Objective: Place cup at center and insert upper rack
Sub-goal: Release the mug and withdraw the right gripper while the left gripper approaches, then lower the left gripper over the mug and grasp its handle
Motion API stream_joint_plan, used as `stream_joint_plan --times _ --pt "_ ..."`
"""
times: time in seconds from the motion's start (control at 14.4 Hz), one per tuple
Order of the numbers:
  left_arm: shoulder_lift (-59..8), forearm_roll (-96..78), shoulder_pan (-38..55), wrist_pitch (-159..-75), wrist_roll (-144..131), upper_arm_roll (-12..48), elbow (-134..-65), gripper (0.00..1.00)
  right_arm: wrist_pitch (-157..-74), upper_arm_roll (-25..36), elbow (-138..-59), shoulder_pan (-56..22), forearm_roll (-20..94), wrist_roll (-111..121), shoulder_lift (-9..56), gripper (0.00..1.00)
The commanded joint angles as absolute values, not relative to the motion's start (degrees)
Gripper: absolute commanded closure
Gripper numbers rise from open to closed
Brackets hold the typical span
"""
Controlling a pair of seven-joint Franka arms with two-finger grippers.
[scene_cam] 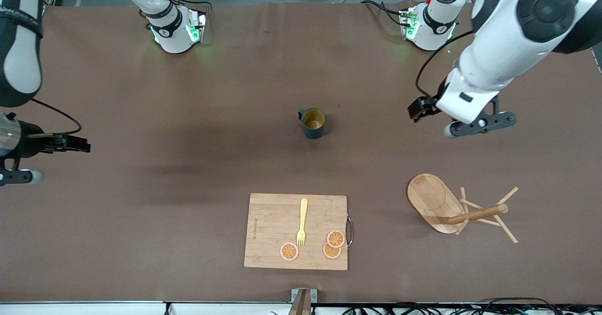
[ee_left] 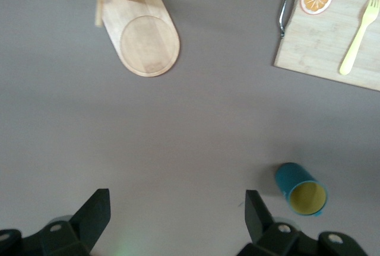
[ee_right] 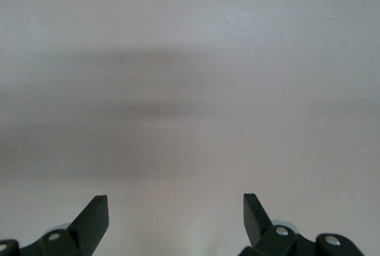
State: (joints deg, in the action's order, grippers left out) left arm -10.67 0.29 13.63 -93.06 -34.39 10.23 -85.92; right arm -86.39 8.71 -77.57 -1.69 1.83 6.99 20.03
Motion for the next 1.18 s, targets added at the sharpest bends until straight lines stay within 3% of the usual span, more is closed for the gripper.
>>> stream_joint_plan --times 0.0,0.35,0.69,1.11 --pt "-13.7 -0.44 15.9 -95.0 -38.39 10.02 -83.94 0.0 -84.03 7.56 -76.39 -0.62 1.05 6.5 19.78 0.0" --pt "-17.92 0.17 23.89 -102.46 -49.98 9.84 -83.59 0.0 -81.21 6.94 -71.2 0.7 1.76 6.94 20.21 0.0" --pt "-23.98 0.18 32.5 -111.17 -64.66 9.76 -79.47 0.0 -80.42 6.59 -72.24 -1.48 1.24 6.5 17.5 0.0" --pt "-31.45 5.34 42.43 -114.87 -83.02 9.05 -76.38 0.0 -85.87 6.5 -90.94 -2.11 -1.14 6.5 1.52 0.0"
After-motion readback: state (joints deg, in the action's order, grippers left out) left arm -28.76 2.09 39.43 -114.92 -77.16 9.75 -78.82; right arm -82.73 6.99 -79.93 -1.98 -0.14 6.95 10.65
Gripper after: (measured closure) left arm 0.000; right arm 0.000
